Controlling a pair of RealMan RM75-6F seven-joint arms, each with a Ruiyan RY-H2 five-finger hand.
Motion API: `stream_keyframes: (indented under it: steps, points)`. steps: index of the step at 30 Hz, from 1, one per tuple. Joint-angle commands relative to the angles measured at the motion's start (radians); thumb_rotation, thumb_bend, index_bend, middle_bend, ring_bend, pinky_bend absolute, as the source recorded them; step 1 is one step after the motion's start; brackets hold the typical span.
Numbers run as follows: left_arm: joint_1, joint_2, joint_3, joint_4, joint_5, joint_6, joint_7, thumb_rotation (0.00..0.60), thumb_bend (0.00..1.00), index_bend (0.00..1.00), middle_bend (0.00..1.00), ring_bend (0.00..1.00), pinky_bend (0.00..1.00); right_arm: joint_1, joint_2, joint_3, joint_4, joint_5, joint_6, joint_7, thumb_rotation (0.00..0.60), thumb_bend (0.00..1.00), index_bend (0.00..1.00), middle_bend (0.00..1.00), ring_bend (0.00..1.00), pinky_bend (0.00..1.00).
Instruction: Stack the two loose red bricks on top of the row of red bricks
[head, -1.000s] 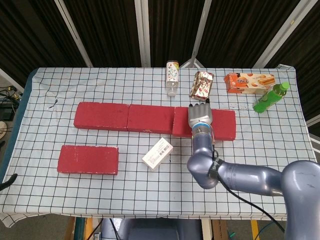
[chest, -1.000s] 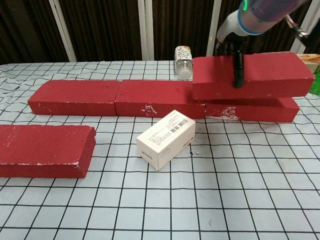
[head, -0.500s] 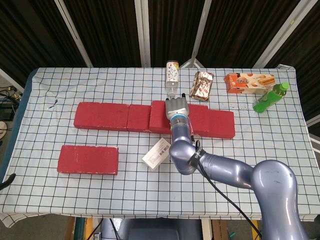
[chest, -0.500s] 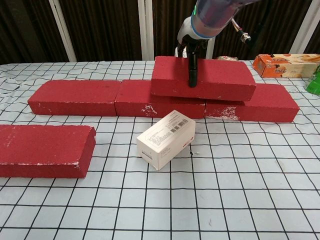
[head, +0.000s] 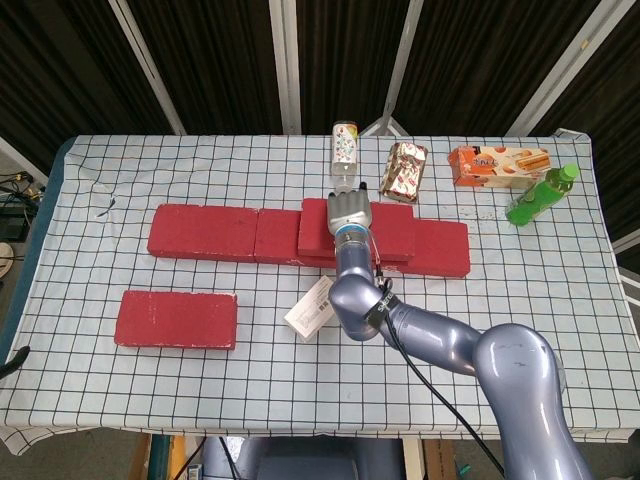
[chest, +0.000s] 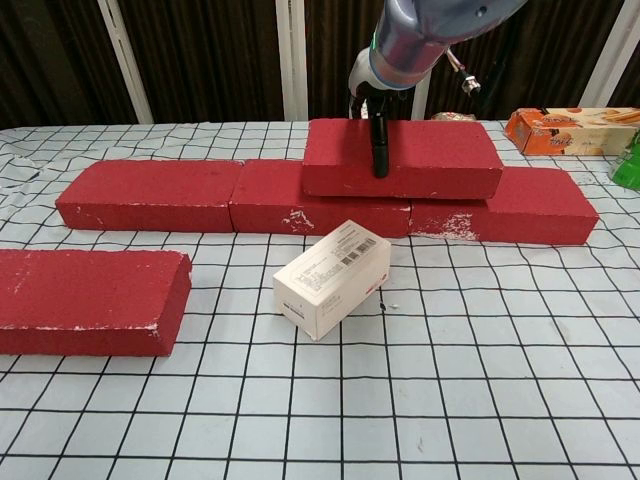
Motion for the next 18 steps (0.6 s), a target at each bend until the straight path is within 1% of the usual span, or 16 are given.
stream_keyframes:
  steps: [1,9,18]
  points:
    - [0.0,-0.001,0.0,0.0,0.001,0.001,0.002,0.6,0.22,0.13,0.0,0.0,0.03,-0.002,-0.007,0.005,0.011,0.01,0.006,-0.016,0.6,0.16,0.33,0.34,0.3,0.0]
    - [-0.001,-0.004,0.0,-0.001,0.0,0.001,0.007,0.6,0.22,0.13,0.0,0.0,0.03,-0.018,-0.021,0.025,0.025,-0.001,-0.005,-0.03,0.6,0.16,0.33,0.34,0.3,0.0]
    - [-0.006,-0.005,-0.005,0.004,-0.01,-0.007,-0.001,0.6,0.22,0.13,0.0,0.0,0.03,-0.021,-0.019,0.05,0.006,-0.017,0.012,-0.035,0.6,0.15,0.33,0.34,0.3,0.0]
